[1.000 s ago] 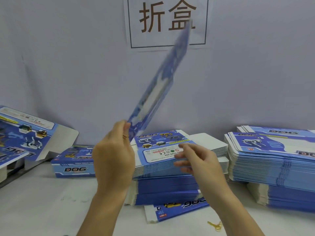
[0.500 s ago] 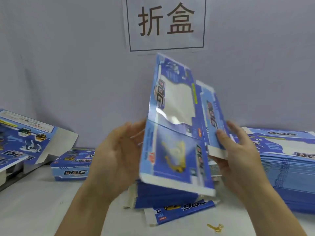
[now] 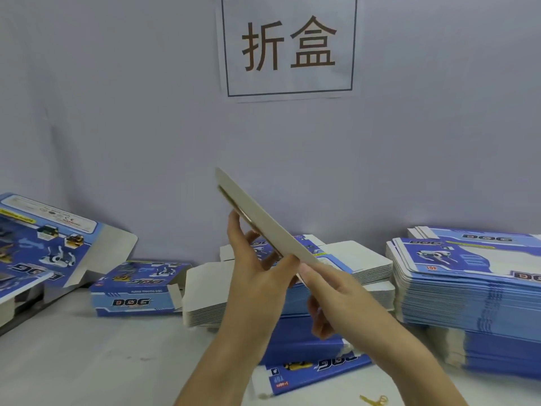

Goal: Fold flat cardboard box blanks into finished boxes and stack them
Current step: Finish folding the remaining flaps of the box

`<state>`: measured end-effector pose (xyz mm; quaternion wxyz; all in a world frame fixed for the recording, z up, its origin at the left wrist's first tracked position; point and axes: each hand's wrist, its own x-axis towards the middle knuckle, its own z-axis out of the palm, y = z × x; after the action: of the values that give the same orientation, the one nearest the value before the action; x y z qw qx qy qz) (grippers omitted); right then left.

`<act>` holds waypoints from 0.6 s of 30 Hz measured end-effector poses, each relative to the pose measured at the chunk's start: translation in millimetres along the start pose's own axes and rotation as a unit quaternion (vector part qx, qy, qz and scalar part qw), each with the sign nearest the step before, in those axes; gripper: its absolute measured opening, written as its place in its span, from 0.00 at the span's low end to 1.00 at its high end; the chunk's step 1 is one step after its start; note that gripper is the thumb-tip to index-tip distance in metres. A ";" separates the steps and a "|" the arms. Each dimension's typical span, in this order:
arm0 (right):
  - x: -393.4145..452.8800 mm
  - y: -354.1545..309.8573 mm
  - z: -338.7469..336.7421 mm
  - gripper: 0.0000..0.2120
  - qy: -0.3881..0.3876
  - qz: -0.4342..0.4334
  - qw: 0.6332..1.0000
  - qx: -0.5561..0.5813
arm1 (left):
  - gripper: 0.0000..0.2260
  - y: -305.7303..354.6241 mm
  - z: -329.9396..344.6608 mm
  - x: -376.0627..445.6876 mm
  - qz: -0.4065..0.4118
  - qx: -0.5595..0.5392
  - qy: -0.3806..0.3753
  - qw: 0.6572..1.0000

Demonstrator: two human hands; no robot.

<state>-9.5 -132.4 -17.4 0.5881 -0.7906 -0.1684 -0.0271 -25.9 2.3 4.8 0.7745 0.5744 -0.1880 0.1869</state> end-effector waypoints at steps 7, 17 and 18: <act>-7.1 -5.8 -14.9 0.18 0.039 -0.100 0.980 -0.168 | 0.23 -10.1 2.8 -1.5 -0.030 0.027 -0.007 0.999; -15.6 -15.0 -4.6 0.16 0.018 -0.126 0.991 -0.051 | 0.29 -14.1 -2.4 0.6 0.000 0.203 -0.051 0.978; -14.7 -15.4 -4.0 0.21 0.022 -0.139 0.989 -0.036 | 0.31 -13.3 -1.8 0.8 0.006 0.229 -0.045 0.972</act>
<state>-27.4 -135.7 -5.5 0.5537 -0.7792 -0.2624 -0.1318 -18.4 0.5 -6.2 0.6120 0.7431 -0.1785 0.2034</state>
